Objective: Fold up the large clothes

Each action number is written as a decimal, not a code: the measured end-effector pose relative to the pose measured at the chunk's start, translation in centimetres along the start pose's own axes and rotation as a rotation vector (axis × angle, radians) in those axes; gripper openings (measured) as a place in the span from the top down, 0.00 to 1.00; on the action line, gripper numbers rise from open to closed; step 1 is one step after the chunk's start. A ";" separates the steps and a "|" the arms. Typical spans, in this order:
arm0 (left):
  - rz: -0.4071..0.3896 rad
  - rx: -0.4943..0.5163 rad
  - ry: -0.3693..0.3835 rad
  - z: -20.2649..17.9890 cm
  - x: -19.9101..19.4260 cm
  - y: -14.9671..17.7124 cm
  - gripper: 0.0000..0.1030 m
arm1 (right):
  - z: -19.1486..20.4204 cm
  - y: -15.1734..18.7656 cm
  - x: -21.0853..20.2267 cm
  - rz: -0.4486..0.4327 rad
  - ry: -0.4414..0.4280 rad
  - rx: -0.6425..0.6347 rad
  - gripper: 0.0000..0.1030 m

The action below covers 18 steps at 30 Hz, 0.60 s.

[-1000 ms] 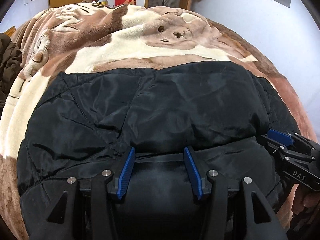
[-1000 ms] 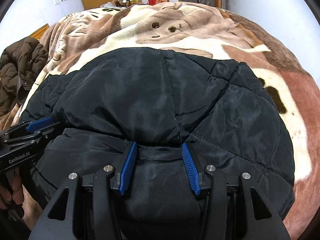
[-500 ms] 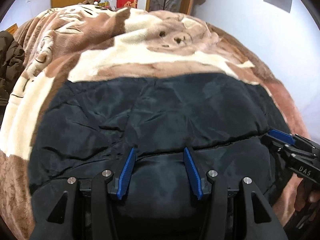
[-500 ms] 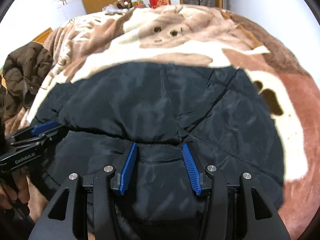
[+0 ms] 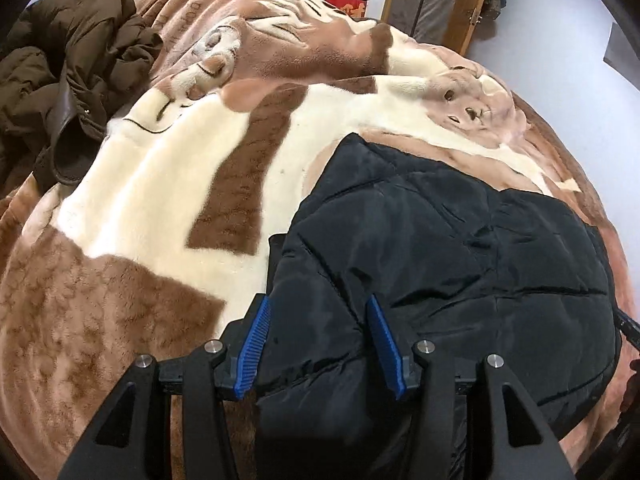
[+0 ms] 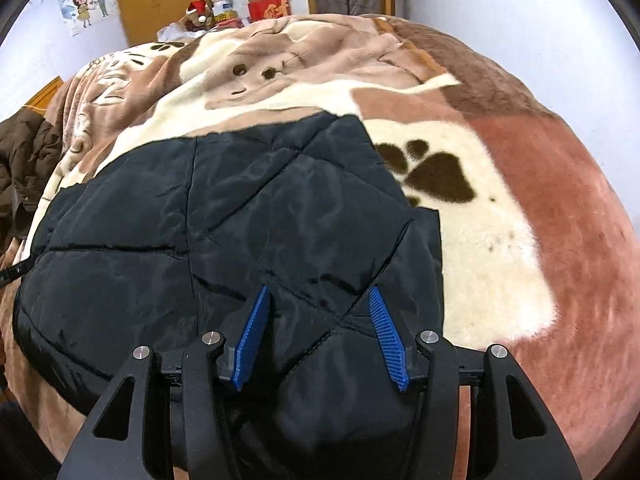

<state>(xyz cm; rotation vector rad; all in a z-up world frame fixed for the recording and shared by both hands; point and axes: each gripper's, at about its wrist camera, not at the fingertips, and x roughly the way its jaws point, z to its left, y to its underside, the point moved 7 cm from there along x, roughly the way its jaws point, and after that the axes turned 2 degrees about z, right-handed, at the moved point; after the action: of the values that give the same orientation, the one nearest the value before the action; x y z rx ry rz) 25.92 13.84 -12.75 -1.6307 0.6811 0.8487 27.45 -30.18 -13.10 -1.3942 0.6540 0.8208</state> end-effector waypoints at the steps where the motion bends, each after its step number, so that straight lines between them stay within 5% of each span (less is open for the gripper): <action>1: -0.013 0.009 0.001 -0.1 -0.3 -0.1 0.48 | 0.0 -0.2 -0.4 -0.012 0.003 -0.002 0.49; 8: 0.000 0.004 0.026 0.8 0.1 0.8 0.43 | -2.9 0.4 0.3 0.014 0.037 0.051 0.42; 13: 0.011 -0.026 0.038 1.2 1.5 0.9 0.33 | -5.5 1.4 2.0 0.053 -0.043 0.194 0.27; 18: 0.037 -0.062 0.073 1.6 3.2 1.1 0.25 | -5.8 1.5 3.2 0.070 -0.089 0.208 0.27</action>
<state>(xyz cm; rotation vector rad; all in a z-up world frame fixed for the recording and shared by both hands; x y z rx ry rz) 26.59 15.17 -16.15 -1.7161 0.7443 0.8468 28.48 -35.61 -17.02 -1.1465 0.7018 0.8408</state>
